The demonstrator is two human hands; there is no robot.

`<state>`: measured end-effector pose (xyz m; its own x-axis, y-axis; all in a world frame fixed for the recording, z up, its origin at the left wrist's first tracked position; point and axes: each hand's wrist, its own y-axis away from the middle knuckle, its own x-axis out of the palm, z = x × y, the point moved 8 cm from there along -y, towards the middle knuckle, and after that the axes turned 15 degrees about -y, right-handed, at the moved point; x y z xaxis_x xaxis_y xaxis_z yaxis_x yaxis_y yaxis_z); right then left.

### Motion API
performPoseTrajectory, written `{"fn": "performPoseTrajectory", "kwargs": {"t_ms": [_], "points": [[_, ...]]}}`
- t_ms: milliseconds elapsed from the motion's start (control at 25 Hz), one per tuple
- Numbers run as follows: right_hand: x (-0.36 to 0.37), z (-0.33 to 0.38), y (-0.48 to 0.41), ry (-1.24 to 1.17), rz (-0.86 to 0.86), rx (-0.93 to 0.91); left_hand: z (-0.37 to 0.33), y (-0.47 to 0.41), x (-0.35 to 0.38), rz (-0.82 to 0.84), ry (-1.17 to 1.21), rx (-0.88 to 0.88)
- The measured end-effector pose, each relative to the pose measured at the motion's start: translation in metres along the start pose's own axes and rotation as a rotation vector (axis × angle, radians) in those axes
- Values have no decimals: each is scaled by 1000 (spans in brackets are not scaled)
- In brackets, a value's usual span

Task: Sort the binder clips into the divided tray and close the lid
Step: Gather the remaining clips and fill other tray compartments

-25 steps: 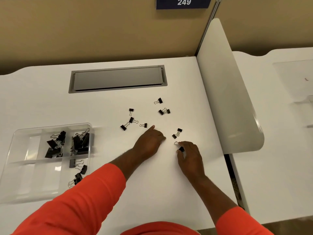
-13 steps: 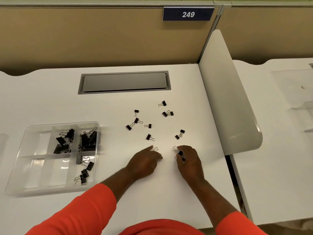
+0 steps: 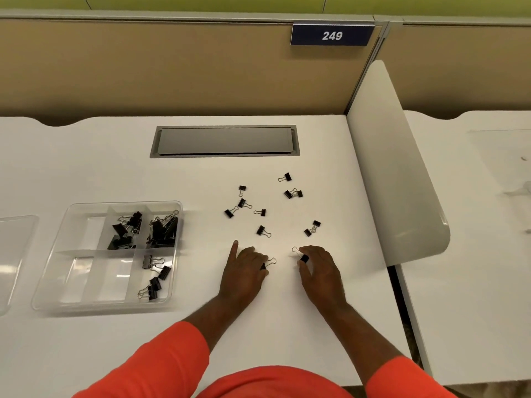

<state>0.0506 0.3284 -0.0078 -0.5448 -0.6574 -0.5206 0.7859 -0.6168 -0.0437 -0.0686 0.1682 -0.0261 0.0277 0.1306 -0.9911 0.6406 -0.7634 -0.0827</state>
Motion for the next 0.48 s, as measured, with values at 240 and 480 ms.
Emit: {"fn": "performPoseTrajectory", "kwargs": {"t_ms": [240,480], "points": [[3,11,11,-28,-5,-38,2,5,-26,-73,155,-24],[47,42,22,-113,54,-51,48,41,-45,-39,211,-169]]}}
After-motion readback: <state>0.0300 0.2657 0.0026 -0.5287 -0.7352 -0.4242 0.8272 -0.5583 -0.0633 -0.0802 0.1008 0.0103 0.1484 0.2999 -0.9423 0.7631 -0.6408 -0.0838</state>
